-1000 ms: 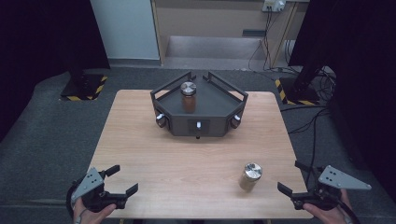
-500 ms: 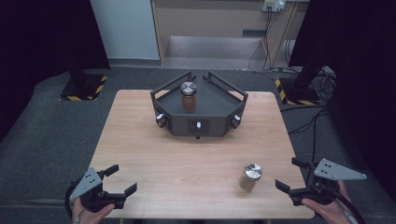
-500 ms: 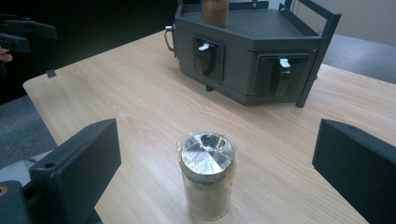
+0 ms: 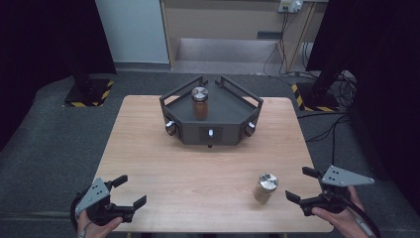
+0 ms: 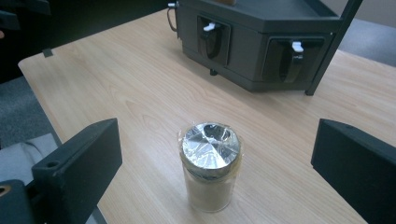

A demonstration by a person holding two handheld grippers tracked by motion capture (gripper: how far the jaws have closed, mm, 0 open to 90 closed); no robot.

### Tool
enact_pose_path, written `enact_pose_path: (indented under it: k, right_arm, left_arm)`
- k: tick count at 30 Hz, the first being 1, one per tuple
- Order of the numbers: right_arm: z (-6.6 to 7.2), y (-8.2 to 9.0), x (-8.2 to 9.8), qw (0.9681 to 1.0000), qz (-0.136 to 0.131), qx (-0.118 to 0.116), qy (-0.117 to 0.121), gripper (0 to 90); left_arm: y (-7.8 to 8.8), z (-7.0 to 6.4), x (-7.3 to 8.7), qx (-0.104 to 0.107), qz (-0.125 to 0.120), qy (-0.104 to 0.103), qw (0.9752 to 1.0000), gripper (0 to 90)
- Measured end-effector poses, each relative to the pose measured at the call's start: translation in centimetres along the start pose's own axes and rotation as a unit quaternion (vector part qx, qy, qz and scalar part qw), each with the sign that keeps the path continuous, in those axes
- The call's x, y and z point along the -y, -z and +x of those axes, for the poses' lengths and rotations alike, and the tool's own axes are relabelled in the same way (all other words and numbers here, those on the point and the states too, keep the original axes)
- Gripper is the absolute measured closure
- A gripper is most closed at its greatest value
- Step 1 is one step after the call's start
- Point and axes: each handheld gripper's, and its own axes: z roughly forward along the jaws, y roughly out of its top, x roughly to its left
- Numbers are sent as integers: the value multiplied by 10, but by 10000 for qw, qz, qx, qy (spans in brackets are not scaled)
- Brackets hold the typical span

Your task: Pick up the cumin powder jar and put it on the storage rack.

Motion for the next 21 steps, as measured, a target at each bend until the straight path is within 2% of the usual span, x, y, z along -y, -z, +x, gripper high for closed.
enact_pose_path:
  k: [4, 6, 11, 21]
  right_arm:
    - [4, -9, 0, 9998, 183, 73, -40, 36]
    - [7, -16, 1, 9996, 243, 104, 37, 40]
    - [8, -32, 3, 9994, 332, 26, -2, 40]
    - [9, -61, 4, 9982, 597, 108, -24, 43]
  left_arm:
    - [1, 0, 0, 3, -19, 8, 10000, 6]
    - [1, 0, 1, -2, -30, 9, 10000, 6]
    - [0, 1, 0, 12, -26, 17, 10000, 6]
    - [0, 1, -1, 56, 5, -56, 10000, 7]
